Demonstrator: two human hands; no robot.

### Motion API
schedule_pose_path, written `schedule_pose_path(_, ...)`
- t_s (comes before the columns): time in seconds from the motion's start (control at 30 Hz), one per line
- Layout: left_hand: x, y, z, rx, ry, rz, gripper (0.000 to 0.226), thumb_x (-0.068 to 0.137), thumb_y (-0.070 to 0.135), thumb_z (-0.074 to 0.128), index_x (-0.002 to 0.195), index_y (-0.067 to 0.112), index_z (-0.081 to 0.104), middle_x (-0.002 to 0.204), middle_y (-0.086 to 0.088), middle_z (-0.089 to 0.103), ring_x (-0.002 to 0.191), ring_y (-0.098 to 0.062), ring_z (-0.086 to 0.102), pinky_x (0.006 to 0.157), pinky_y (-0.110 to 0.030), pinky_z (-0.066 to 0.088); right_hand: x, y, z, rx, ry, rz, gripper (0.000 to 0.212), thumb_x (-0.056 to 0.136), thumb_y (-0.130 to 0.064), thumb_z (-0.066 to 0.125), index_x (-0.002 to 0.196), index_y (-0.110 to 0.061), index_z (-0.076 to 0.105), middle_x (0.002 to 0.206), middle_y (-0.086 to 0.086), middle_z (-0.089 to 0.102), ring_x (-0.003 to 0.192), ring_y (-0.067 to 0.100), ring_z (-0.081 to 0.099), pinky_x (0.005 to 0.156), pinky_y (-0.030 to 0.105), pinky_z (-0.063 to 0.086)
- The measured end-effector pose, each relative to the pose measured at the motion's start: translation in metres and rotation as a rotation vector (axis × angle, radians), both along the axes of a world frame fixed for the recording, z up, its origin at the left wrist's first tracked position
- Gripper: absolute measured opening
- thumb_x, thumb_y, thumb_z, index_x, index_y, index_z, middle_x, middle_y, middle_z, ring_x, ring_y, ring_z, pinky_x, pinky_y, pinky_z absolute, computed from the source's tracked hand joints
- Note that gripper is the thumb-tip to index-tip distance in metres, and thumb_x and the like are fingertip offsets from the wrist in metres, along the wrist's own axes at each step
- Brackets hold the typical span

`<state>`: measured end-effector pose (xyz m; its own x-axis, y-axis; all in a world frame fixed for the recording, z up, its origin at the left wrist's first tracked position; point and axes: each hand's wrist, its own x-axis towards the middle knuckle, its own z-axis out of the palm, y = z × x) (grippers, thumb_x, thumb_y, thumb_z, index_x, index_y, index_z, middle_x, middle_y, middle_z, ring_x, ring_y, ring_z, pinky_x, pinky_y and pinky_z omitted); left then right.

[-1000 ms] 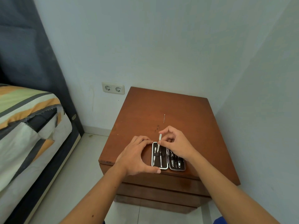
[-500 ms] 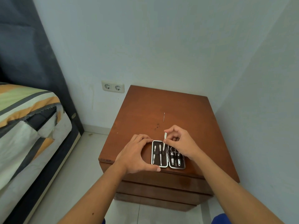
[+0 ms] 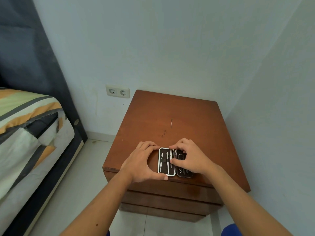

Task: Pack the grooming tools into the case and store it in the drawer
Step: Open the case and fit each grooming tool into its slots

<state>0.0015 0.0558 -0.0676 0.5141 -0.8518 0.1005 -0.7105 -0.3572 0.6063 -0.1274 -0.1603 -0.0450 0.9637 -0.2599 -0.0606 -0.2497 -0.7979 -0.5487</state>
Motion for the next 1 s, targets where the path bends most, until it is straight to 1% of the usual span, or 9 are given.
schedule_pose_path(0.1,-0.001,0.000,0.000,0.002,0.001,0.001,0.117,0.053,0.089,0.081,0.149,0.030,0.051,0.138,0.028,0.040,0.131,0.004,0.035,0.112,-0.025,0.038,-0.010,0.005,-0.003,-0.075,-0.001,0.023,0.065,0.085,-0.052,0.078,0.144,-0.029,0.060,0.131,-0.017,0.048,0.121,0.009,0.042,0.109,0.026,0.037)
schedule_pose_path(0.27,-0.001,0.001,-0.001,0.001,-0.005,0.002,0.117,0.053,0.089,0.080,0.149,0.030,0.051,0.138,0.028,0.040,0.131,0.005,0.034,0.111,-0.023,0.037,-0.019,0.010,-0.007,-0.076,-0.045,0.019,0.064,0.080,-0.055,0.079,0.136,-0.026,0.066,0.133,-0.017,0.048,0.122,0.009,0.042,0.108,0.023,0.037)
schedule_pose_path(0.43,-0.002,0.001,0.001,-0.002,-0.002,0.002,0.117,0.054,0.089,0.081,0.149,0.030,0.050,0.138,0.028,0.040,0.131,0.006,0.034,0.111,-0.022,0.036,-0.021,0.008,-0.006,0.020,-0.067,-0.008,0.060,0.073,-0.059,0.080,0.127,-0.036,0.069,0.128,-0.025,0.052,0.120,0.002,0.046,0.103,0.020,0.039)
schedule_pose_path(0.57,-0.002,0.001,0.002,0.000,0.005,-0.001,0.118,0.053,0.091,0.080,0.150,0.032,0.049,0.138,0.028,0.040,0.131,0.006,0.034,0.114,-0.025,0.037,-0.010,-0.004,0.003,0.154,-0.154,-0.128,0.041,0.080,-0.043,0.086,0.118,-0.038,0.074,0.112,-0.021,0.064,0.101,-0.001,0.059,0.087,0.013,0.047)
schedule_pose_path(0.63,-0.002,0.001,0.002,-0.002,0.008,-0.004,0.118,0.053,0.091,0.079,0.151,0.032,0.048,0.140,0.028,0.039,0.132,0.006,0.033,0.116,-0.026,0.037,0.003,-0.012,0.008,0.176,-0.190,-0.179,0.033,0.083,-0.037,0.086,0.115,-0.035,0.076,0.104,-0.017,0.066,0.092,0.002,0.061,0.081,0.015,0.048)
schedule_pose_path(0.73,-0.002,0.001,0.002,-0.008,0.006,-0.006,0.118,0.054,0.092,0.079,0.151,0.033,0.047,0.140,0.029,0.038,0.134,0.007,0.032,0.116,-0.025,0.036,0.033,-0.028,0.010,0.177,-0.215,-0.249,0.026,0.085,-0.032,0.085,0.111,-0.030,0.078,0.096,-0.015,0.071,0.087,0.004,0.065,0.081,0.023,0.053)
schedule_pose_path(0.8,-0.001,0.002,0.001,-0.023,0.001,-0.006,0.118,0.053,0.091,0.079,0.150,0.034,0.047,0.140,0.031,0.037,0.135,0.007,0.033,0.116,-0.023,0.035,0.057,-0.040,0.008,0.168,-0.236,-0.307,0.024,0.086,-0.028,0.084,0.110,-0.026,0.079,0.093,-0.016,0.072,0.085,0.003,0.065,0.082,0.024,0.052)
schedule_pose_path(0.9,-0.001,0.002,0.000,-0.033,0.003,-0.012,0.116,0.052,0.091,0.081,0.149,0.036,0.047,0.139,0.034,0.034,0.136,0.008,0.032,0.115,-0.021,0.035,0.087,-0.059,0.002,0.128,-0.210,-0.352,0.035,0.086,-0.027,0.085,0.120,-0.022,0.076,0.105,-0.007,0.073,0.089,0.009,0.064,0.090,0.028,0.052)
schedule_pose_path(1.0,0.000,0.001,-0.001,-0.035,0.012,-0.015,0.117,0.052,0.092,0.079,0.149,0.039,0.045,0.139,0.035,0.032,0.137,0.009,0.031,0.115,-0.020,0.036,0.107,-0.074,-0.002,0.125,-0.123,-0.309,0.050,0.088,-0.031,0.084,0.134,-0.022,0.068,0.112,-0.003,0.068,0.086,0.005,0.056,0.079,0.017,0.043)
